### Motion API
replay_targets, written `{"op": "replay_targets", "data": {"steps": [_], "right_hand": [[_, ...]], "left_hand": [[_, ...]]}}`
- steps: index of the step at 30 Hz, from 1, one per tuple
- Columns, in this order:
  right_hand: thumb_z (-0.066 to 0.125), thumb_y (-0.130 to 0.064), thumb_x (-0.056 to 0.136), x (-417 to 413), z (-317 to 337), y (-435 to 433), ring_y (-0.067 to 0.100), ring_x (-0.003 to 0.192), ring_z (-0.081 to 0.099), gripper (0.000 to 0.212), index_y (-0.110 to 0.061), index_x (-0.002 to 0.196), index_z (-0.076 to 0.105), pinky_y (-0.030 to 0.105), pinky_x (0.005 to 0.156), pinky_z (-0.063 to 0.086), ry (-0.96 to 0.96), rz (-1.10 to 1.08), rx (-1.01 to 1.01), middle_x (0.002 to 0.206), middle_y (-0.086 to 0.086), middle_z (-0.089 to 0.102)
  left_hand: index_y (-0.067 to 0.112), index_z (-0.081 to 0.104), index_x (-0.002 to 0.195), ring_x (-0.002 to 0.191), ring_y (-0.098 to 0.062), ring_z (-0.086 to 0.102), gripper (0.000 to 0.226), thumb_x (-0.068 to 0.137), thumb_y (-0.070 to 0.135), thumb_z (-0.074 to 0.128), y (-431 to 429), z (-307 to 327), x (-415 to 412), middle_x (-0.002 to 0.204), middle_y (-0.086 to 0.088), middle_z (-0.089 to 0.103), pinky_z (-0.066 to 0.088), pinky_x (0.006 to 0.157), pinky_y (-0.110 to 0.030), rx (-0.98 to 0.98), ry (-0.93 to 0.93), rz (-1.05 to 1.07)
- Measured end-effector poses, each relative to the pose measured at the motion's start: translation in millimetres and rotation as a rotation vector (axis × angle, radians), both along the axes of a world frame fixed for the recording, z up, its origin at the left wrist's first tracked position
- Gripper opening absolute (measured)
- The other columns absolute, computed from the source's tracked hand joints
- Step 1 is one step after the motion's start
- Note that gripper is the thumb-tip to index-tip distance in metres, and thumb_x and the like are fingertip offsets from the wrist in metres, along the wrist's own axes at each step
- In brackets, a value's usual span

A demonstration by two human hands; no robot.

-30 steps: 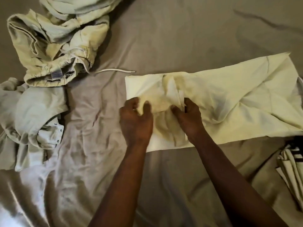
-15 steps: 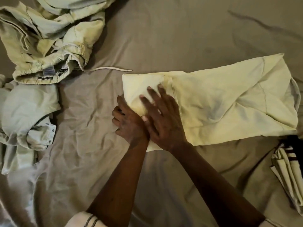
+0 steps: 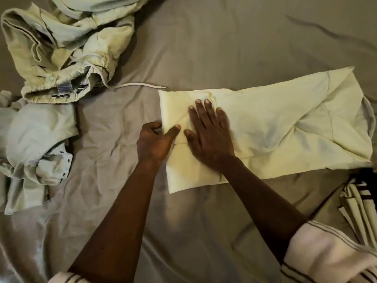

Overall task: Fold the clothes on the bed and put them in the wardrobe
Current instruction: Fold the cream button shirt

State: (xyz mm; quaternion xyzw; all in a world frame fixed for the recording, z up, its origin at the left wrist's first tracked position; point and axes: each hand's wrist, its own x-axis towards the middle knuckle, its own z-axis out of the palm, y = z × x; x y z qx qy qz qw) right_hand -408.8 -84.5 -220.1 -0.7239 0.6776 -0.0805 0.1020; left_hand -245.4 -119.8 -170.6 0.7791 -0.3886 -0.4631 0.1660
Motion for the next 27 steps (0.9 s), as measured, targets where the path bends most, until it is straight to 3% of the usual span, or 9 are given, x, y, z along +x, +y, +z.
{"op": "replay_targets", "data": {"steps": [5,7,10,13,15,17,19,22,27], "right_hand": [[0.029,-0.044,0.108,-3.2,-2.1,-0.4,0.028,0.16,0.009,0.061,-0.017,0.163,0.028,0.054,0.126,0.012,-0.104,0.056,-0.032,0.171,0.01,0.018],[0.029,-0.042,0.109,-2.1,1.6,-1.5,0.025,0.16,0.008,0.061,-0.016,0.163,0.027,0.051,0.127,0.012,-0.256,0.06,-0.048,0.171,0.011,0.018],[0.035,-0.038,0.108,0.6,18.8,-1.2,0.025,0.159,0.015,0.059,-0.01,0.16,0.033,0.05,0.127,0.017,-0.489,-0.004,-0.077,0.169,0.014,0.023],[0.046,-0.037,0.105,-13.5,35.9,13.2,0.031,0.143,0.044,0.048,-0.012,0.145,0.057,0.046,0.118,0.033,-0.519,-0.223,-0.217,0.151,0.014,0.05],[0.048,-0.039,0.104,-39.4,57.1,29.1,0.024,0.121,0.061,0.041,-0.015,0.129,0.068,0.044,0.1,0.048,-0.773,-0.469,-0.186,0.129,0.007,0.065],[0.042,-0.048,0.107,-72.8,73.0,42.3,0.019,0.105,0.069,0.048,-0.014,0.126,0.07,0.037,0.088,0.054,-1.305,-0.717,0.042,0.117,0.007,0.073],[0.041,-0.06,0.103,-111.0,77.2,59.0,0.019,0.113,0.069,0.058,-0.017,0.133,0.067,0.041,0.1,0.053,-1.618,-0.819,0.265,0.124,0.009,0.073],[0.049,-0.052,0.104,-153.8,77.8,75.9,0.024,0.134,0.058,0.053,-0.016,0.141,0.061,0.051,0.117,0.04,-1.57,-0.7,0.302,0.138,0.008,0.066],[0.069,-0.04,0.097,-179.6,59.1,71.3,0.013,0.108,0.068,0.036,-0.025,0.129,0.065,0.027,0.087,0.051,-0.923,-0.793,0.246,0.114,-0.008,0.074]], "left_hand": [[0.02,0.075,0.104,0.098,-0.034,0.075,0.019,0.087,0.018,0.082,6.9,10.8,-2.5,0.098,-0.006,0.079,0.063,0.081,-0.044,0.019,0.301,0.034],[0.016,0.074,0.11,0.097,-0.037,0.075,0.023,0.088,0.009,0.079,5.2,26.4,-8.6,0.098,-0.007,0.08,0.063,0.083,-0.053,-0.017,0.344,0.078],[0.023,0.071,0.116,0.081,-0.019,0.077,0.035,0.086,0.005,0.077,5.6,59.4,-25.6,0.086,0.008,0.078,0.064,0.069,-0.04,-0.11,0.27,0.079],[0.027,0.066,0.121,0.065,-0.009,0.073,0.043,0.083,0.008,0.077,14.7,84.7,-67.3,0.072,0.016,0.074,0.062,0.057,-0.034,-0.195,0.2,0.079],[0.032,0.063,0.12,0.063,-0.014,0.073,0.047,0.079,0.017,0.079,24.3,93.2,-107.1,0.073,0.008,0.073,0.063,0.057,-0.039,-0.242,0.181,0.058],[0.034,0.061,0.12,0.064,-0.01,0.07,0.05,0.076,0.021,0.078,33.7,92.7,-147.4,0.072,0.007,0.07,0.062,0.067,-0.035,-0.292,0.162,0.003],[0.031,0.06,0.125,0.063,0.004,0.064,0.051,0.079,0.02,0.08,41.2,89.4,-183.1,0.067,0.012,0.064,0.052,0.067,-0.013,-0.299,0.133,-0.082],[0.032,0.063,0.126,0.073,0.005,0.065,0.041,0.088,0.037,0.078,47.0,76.2,-224.2,0.076,0.013,0.068,0.05,0.073,-0.011,-0.216,0.224,-0.189],[0.03,0.064,0.123,0.111,-0.019,0.062,0.047,0.082,0.048,0.077,45.4,37.2,-203.5,0.12,0.002,0.063,0.051,0.097,-0.039,-0.261,-0.204,-0.005]]}}
